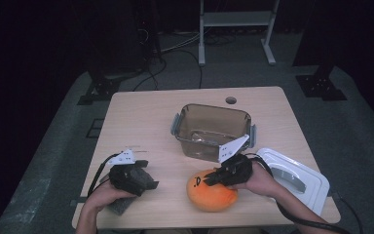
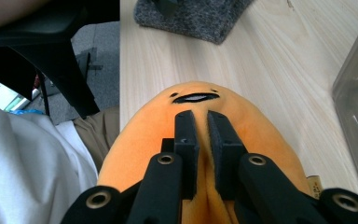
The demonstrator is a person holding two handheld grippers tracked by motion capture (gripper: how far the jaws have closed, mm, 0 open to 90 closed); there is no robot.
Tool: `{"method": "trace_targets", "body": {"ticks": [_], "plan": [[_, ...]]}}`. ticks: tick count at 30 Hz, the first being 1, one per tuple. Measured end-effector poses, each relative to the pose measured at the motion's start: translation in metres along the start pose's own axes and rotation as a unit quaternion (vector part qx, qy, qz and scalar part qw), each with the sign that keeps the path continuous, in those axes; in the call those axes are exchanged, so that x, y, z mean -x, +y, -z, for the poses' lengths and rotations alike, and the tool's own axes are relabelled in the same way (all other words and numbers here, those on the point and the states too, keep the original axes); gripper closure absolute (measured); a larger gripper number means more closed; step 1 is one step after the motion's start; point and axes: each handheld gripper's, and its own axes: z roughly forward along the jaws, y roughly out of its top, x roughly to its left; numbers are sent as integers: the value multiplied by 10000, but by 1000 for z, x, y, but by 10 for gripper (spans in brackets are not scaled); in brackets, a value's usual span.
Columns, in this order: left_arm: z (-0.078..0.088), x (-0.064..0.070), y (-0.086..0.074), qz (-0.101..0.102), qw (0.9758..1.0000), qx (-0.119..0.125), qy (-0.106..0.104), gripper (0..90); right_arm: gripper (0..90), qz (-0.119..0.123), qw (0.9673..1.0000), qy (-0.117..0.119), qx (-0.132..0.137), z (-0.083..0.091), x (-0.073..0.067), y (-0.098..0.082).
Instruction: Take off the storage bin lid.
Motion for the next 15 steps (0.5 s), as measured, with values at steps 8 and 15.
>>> {"method": "trace_targets", "body": {"ticks": [8, 15], "plan": [[-1, -1, 0, 23, 10000, 11, -6, 33, 827, -14, 9999, 38, 157, 11, -5, 8], [-2, -1, -1, 12, 10000, -28, -26, 32, 826, 73, 9994, 32, 340, 27, -12, 24]]}}
